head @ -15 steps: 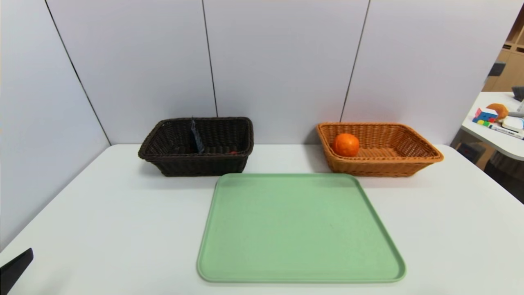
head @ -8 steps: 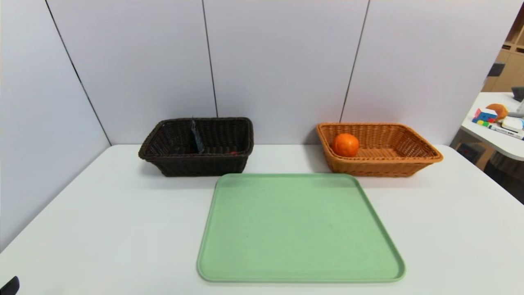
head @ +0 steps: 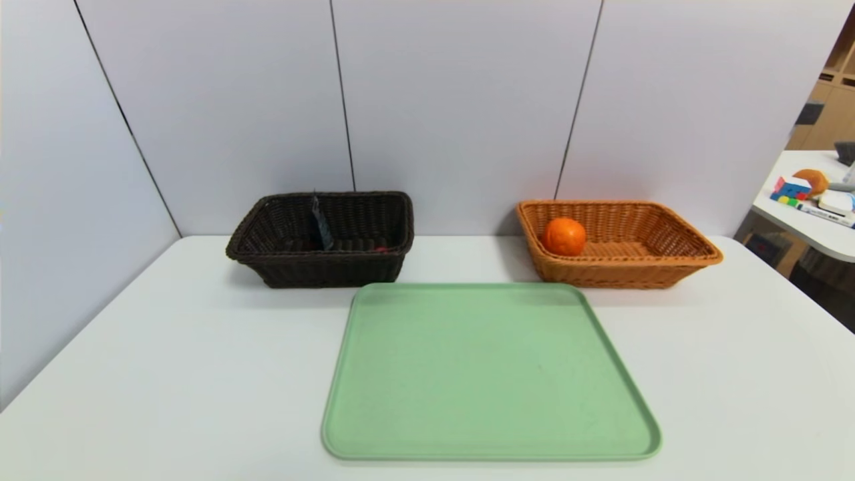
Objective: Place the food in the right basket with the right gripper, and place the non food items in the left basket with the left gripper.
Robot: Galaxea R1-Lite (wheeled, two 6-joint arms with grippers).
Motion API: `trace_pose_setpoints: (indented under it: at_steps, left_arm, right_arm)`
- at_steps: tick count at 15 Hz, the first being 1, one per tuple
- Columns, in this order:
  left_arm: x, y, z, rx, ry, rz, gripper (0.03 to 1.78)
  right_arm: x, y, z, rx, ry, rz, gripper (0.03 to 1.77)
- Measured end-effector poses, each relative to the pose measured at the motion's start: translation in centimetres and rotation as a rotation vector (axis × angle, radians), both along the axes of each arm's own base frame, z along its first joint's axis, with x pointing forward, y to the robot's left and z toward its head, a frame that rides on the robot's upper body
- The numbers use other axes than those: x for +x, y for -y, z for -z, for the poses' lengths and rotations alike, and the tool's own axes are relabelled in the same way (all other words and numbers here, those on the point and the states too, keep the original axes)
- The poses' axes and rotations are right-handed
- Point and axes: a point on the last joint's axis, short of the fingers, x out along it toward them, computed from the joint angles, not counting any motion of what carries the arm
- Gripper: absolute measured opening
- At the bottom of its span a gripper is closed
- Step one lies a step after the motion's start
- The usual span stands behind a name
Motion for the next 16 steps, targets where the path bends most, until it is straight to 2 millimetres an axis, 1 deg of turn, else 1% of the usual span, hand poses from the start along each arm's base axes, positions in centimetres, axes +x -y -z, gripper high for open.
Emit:
trace_pose_setpoints:
  at_steps: [2, 4, 6, 8, 10, 11, 12, 14, 16]
  left_arm:
    - [-0.5, 0.0, 0.1, -0.001, 0.038, 0.020, 1.69]
    - [-1.1, 0.1, 0.4, 0.000, 0.077, 0.048, 1.69]
    - [-1.3, 0.1, 0.9, -0.006, 0.118, 0.062, 1.69]
    - [-1.4, 0.1, 0.9, -0.017, 0.173, 0.063, 1.69]
    - [-0.9, 0.1, 1.4, -0.015, 0.211, 0.062, 1.69]
    - [-0.7, 0.1, 1.7, -0.009, 0.234, 0.061, 1.69]
    - [-0.3, 0.1, 2.2, -0.004, 0.260, 0.062, 1.69]
    - [0.2, 0.2, 3.1, 0.005, 0.297, 0.073, 1.69]
    - [0.5, 0.2, 3.8, 0.001, 0.263, 0.089, 1.69]
  right_arm:
    - [-0.7, -0.1, 0.9, -0.022, 0.070, -0.013, 1.69]
    - [-0.7, -0.1, 1.1, -0.034, 0.166, -0.013, 1.69]
    - [0.1, -0.1, 1.8, -0.042, 0.251, -0.015, 1.69]
    - [1.1, -0.1, 2.9, -0.048, 0.332, -0.013, 1.69]
    - [1.8, -0.1, 3.9, -0.060, 0.404, -0.013, 1.69]
    - [1.9, -0.1, 3.9, -0.063, 0.441, -0.012, 1.69]
    - [2.0, -0.1, 4.3, -0.064, 0.430, -0.014, 1.69]
    - [2.3, -0.1, 5.3, -0.065, 0.341, -0.018, 1.69]
    - [2.4, -0.1, 6.2, -0.066, 0.256, -0.021, 1.69]
